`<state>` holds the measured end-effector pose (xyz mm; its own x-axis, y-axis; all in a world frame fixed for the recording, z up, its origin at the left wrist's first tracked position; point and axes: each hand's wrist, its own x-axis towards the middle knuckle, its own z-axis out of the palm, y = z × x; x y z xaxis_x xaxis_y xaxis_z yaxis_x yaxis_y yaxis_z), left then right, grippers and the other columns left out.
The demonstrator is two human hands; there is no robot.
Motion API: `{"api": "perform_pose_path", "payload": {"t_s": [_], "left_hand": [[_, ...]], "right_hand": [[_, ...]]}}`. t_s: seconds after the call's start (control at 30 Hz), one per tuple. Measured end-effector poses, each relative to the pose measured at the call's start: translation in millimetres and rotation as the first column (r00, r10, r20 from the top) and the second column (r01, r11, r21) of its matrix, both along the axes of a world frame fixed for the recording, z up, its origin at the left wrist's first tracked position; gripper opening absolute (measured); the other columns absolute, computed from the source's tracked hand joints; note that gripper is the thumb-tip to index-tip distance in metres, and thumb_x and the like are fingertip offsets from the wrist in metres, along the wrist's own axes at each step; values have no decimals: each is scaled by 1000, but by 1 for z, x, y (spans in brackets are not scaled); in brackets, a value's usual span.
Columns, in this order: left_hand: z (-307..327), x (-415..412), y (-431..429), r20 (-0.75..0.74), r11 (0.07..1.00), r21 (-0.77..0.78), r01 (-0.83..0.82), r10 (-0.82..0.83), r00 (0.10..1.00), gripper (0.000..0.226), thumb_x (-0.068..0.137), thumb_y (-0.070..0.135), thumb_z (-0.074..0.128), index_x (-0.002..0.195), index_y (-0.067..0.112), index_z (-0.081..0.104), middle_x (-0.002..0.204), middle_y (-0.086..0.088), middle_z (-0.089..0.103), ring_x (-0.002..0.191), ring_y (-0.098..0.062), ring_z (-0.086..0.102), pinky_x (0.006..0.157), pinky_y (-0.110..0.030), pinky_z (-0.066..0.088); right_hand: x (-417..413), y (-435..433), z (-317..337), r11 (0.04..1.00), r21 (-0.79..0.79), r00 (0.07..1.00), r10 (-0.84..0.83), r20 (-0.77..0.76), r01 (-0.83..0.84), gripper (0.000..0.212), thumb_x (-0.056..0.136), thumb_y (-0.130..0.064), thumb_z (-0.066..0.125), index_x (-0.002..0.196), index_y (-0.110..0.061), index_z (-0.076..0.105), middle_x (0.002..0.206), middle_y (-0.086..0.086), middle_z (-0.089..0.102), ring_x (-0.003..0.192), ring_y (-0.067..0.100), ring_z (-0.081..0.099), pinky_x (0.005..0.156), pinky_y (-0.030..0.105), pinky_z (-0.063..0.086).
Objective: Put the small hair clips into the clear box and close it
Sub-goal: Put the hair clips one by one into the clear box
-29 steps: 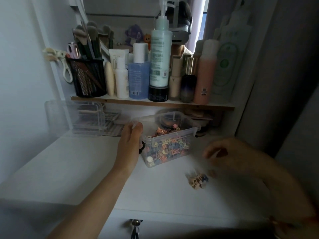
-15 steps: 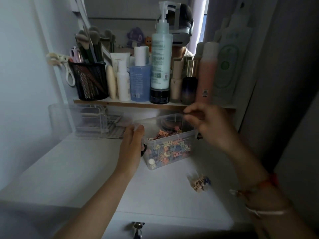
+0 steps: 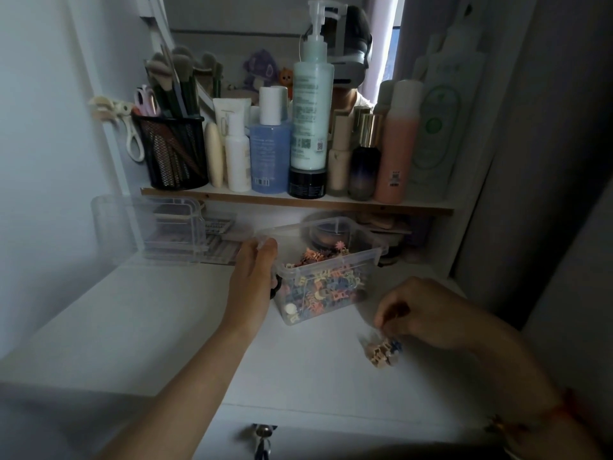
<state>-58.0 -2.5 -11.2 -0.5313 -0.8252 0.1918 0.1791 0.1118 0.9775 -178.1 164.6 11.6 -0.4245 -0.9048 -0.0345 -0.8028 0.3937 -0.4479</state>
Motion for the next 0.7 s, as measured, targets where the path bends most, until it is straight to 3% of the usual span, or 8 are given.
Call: {"api": "perform_pose_path", "payload": {"t_s": [0.07,0.13,0.23,0.3,0.4,0.53,0.63,0.7], "left_hand": [[-1,-1,-1,4,1000,7,-5,5,1000,19,96,22,41,79,24,48,74,8,45,59,-2,43,56,-19,33],[-1,-1,-1,1,1000,12,-5,5,1000,18,96,22,41,79,25,48,75,8,46,61,-5,42,52,-14,36],[-1,0,-1,-19,1000,1,0,0,1000,18,96,22,40,80,26,48,76,8,48,56,4,47,45,-6,35],[-1,0,-1,-7,1000,-15,-4,4,1000,18,96,24,40,80,27,47,76,8,48,58,0,47,43,-5,33],[-1,1,-2,3,1000,-19,0,0,1000,17,96,24,40,81,26,47,77,7,47,63,-6,42,48,-9,36],[-1,1,-1,6,999,-33,5,-5,1000,18,97,26,39,81,27,46,79,10,48,65,-3,43,56,-15,34],[-1,1,-2,5,999,-32,5,-5,1000,19,97,26,39,79,27,46,77,9,47,64,-3,43,57,-17,34],[-1,0,-1,10,999,-33,7,-7,1000,19,97,26,39,79,27,46,76,9,46,63,-3,42,57,-16,34]], "right_hand": [[1,1,3,996,-88,1000,-27,16,28,27,82,-8,63,70,-32,64,70,-23,58,63,-15,54,62,-3,38],[4,-2,15,950,-301,994,-53,97,80,35,81,-5,64,65,-35,58,69,-19,60,64,-16,55,64,-3,38],[8,-18,39,748,-649,989,-76,127,140,28,81,-6,63,67,-29,59,72,-18,60,66,-12,56,66,-2,38],[9,-33,48,694,-704,988,-137,75,150,19,83,-8,62,75,-26,62,75,-19,59,68,-10,54,64,-3,37],[6,-42,37,747,-651,984,-176,3,135,14,85,-9,60,93,-17,68,82,-14,60,72,-10,51,65,-5,35],[5,-18,28,791,-595,988,-151,30,139,19,83,-9,62,73,-25,62,75,-20,58,73,-4,54,68,1,38],[9,2,24,967,-249,991,-15,130,48,29,82,-11,64,69,-35,58,78,-15,61,76,-1,56,76,15,45],[12,10,18,1000,8,987,29,156,-30,30,81,-11,66,72,-38,57,79,-16,62,73,-4,58,74,12,45]]}}
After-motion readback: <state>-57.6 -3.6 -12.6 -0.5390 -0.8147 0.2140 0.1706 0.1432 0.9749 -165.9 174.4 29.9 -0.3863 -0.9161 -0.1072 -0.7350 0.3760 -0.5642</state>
